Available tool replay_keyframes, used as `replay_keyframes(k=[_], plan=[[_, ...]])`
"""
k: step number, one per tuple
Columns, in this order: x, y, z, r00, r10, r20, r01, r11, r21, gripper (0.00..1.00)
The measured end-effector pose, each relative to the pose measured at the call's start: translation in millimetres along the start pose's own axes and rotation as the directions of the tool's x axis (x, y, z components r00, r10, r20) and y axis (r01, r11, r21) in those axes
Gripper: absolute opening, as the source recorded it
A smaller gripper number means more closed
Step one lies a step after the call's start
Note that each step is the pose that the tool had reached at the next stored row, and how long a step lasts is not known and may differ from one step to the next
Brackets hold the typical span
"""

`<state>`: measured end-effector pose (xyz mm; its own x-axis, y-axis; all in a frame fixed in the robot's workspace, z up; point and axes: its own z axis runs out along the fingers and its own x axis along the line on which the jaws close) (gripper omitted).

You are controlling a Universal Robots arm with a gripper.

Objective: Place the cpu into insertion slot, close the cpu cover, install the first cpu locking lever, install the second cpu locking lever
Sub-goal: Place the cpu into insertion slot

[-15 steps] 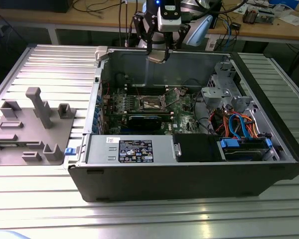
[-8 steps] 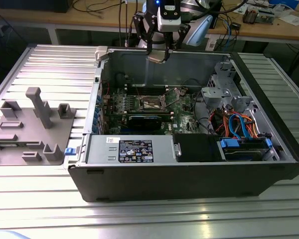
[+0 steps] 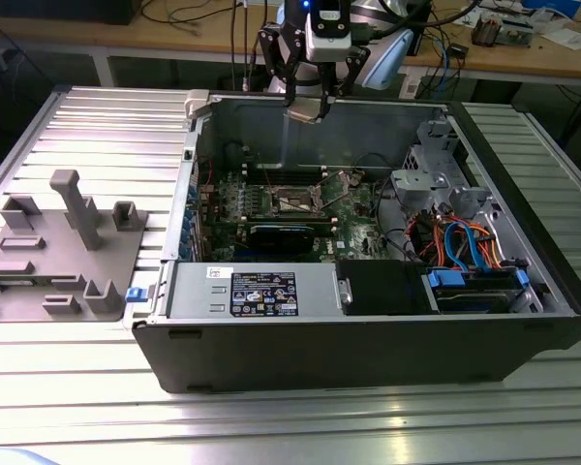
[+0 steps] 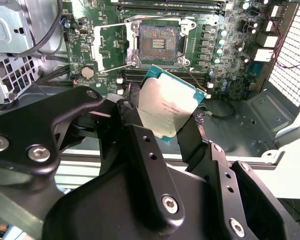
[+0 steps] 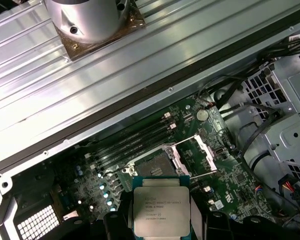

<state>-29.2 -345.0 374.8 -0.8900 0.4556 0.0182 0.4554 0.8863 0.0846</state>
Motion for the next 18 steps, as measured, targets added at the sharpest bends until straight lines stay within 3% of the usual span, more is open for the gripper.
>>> replay_keyframes(k=[18], plan=[[0.0, 0.0, 0.0, 0.9990, 0.045, 0.0038, -0.045, 0.9990, -0.0009, 0.54]])
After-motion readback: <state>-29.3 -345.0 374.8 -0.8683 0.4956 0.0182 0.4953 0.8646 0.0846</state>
